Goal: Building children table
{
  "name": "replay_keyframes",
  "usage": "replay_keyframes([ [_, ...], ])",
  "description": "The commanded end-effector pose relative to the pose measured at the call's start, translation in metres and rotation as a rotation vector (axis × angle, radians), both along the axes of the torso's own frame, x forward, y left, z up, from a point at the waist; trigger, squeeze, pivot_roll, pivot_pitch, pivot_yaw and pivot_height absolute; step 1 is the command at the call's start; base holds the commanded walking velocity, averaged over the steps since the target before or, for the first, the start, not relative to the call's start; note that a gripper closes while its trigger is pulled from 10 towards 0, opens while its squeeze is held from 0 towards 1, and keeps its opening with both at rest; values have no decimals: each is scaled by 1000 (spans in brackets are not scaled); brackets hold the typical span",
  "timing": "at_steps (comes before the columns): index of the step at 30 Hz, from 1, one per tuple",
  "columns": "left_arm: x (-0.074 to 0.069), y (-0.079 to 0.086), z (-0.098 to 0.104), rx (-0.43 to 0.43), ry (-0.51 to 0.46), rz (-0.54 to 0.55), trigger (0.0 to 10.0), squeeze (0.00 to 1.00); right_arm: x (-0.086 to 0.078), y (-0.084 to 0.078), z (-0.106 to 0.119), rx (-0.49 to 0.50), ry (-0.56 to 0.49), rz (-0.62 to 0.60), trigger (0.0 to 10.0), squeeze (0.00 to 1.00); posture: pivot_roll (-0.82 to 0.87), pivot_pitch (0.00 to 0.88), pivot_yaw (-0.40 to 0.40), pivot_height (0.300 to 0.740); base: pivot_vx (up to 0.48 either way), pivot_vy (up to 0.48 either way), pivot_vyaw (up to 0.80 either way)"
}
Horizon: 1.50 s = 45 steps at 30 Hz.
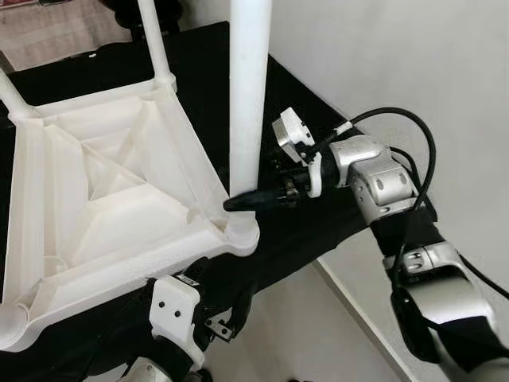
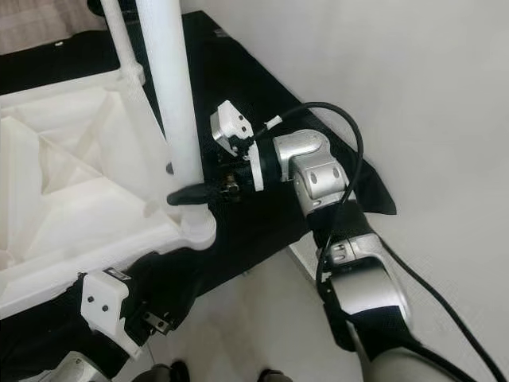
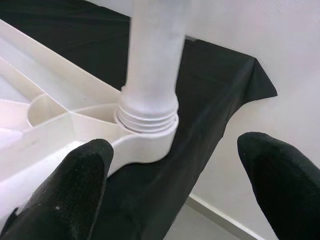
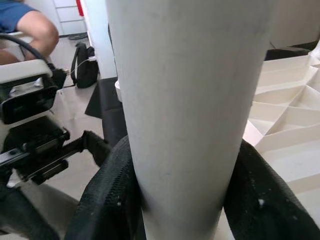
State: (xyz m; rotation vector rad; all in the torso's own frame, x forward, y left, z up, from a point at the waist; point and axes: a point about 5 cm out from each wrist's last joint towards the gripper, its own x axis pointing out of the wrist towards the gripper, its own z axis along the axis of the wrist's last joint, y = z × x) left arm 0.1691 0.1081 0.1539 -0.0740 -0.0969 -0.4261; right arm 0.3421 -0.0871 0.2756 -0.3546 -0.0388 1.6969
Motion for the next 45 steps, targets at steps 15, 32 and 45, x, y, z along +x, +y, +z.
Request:
replay_keyframes([
  [15, 0, 4, -3, -7, 18, -1, 10000, 0, -38, 19, -98, 123, 158, -958, 0, 0, -37, 231, -9, 740, 0, 0, 0],
  [32, 9, 3, -8, -9, 13, 5, 10000, 0, -28, 45, -79, 259, 173, -847, 10000, 1000, -32, 179, -23, 740, 0, 0, 0],
  [45, 7, 0, -8, -16, 10, 1, 10000, 0, -9, 10, -26, 133, 49, -174, 10000, 0, -14, 184, -31, 740, 0, 0, 0],
])
